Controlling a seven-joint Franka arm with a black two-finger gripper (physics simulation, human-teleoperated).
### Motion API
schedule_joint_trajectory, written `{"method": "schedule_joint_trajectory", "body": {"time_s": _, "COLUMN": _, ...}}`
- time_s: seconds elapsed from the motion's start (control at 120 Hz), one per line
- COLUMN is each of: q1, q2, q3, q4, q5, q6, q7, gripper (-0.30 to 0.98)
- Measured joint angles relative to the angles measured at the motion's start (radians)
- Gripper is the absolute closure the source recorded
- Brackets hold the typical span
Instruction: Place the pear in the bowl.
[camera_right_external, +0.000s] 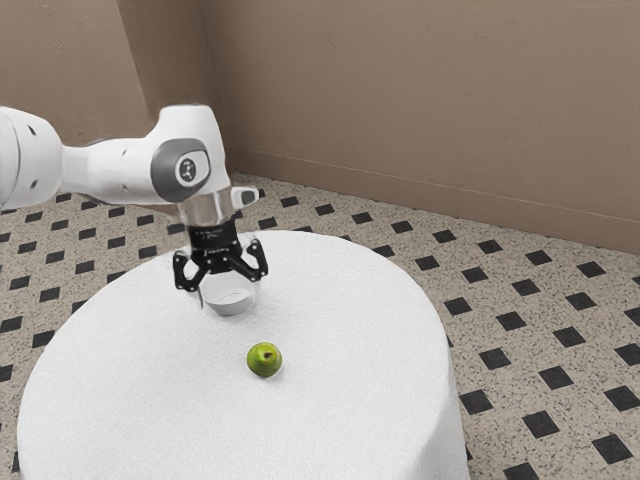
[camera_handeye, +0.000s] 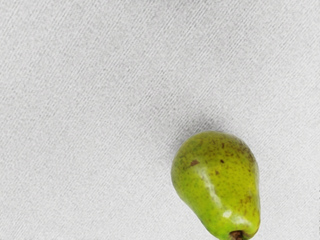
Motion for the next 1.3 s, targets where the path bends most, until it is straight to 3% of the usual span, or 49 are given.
{"method": "schedule_joint_trajectory", "body": {"time_s": 0.483, "q1": -0.049, "q2": 0.086, "q3": -0.002, "q4": -0.073, "q5": -0.1, "q6": 0.139, "q7": -0.231, "gripper": 0.0}}
{"method": "schedule_joint_trajectory", "body": {"time_s": 1.3, "q1": -0.068, "q2": 0.187, "q3": -0.02, "q4": -0.081, "q5": -0.123, "q6": 0.265, "q7": -0.389, "gripper": 0.0}}
